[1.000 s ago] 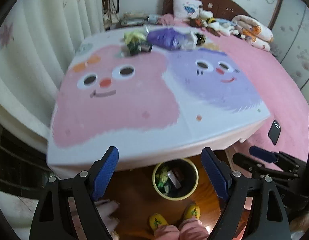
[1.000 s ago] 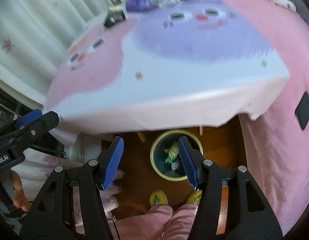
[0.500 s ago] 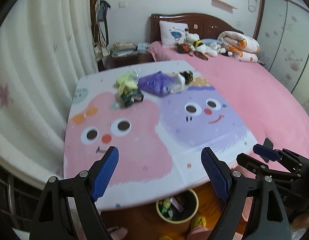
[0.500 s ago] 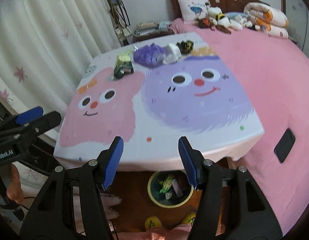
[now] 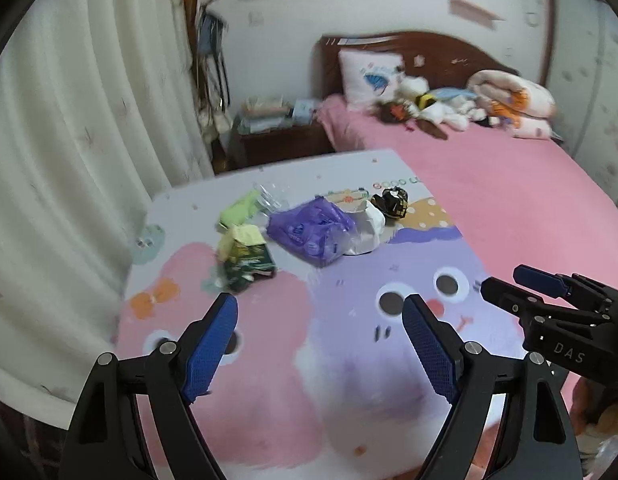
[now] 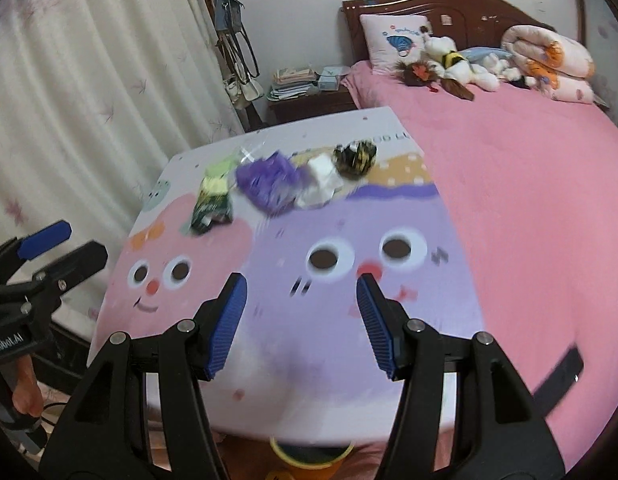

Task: Collect trash
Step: 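Grasp the white tissue with the left tool while the right tool grasps the black-yellow wrapper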

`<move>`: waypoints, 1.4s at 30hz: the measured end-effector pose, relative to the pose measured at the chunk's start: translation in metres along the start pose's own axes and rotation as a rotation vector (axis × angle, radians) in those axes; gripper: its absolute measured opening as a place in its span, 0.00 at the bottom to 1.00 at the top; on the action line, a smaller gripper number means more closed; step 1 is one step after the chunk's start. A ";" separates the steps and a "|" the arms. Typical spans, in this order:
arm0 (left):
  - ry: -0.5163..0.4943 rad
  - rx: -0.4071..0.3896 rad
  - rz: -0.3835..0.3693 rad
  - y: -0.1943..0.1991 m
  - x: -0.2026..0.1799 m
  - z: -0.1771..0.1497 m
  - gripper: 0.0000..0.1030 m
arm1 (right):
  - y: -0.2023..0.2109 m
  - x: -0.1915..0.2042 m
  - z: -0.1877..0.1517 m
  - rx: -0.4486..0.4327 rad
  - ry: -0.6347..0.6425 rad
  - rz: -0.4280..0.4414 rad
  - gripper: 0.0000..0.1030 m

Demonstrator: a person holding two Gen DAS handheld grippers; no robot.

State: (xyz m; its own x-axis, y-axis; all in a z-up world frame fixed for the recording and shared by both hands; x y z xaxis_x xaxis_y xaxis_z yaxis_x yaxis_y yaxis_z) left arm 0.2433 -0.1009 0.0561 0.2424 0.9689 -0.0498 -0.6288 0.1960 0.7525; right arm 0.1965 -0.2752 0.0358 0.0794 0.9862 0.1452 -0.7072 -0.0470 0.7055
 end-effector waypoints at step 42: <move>0.425 0.350 0.056 -0.365 -0.019 0.089 0.42 | -0.345 -0.085 0.162 0.391 -0.012 0.274 0.53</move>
State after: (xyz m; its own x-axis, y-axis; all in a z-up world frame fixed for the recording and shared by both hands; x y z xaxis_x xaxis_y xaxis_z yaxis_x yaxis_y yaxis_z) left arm 0.5338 -0.2048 -0.1590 -0.1490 0.9663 -0.2098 -0.3316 0.1510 0.9312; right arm 0.5477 -0.3686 -0.1077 -0.0634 0.9275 0.3685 -0.3855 -0.3633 0.8482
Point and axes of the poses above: each gripper's, at about its wrist camera, not at the fingertips, and y roughly against the way its jaws point, x to its left, z to its top, the point moved 3 cm from there along -y, roughly the way its jaws point, and after that the axes turned 6 degrees about -z, right-handed, at the moved point
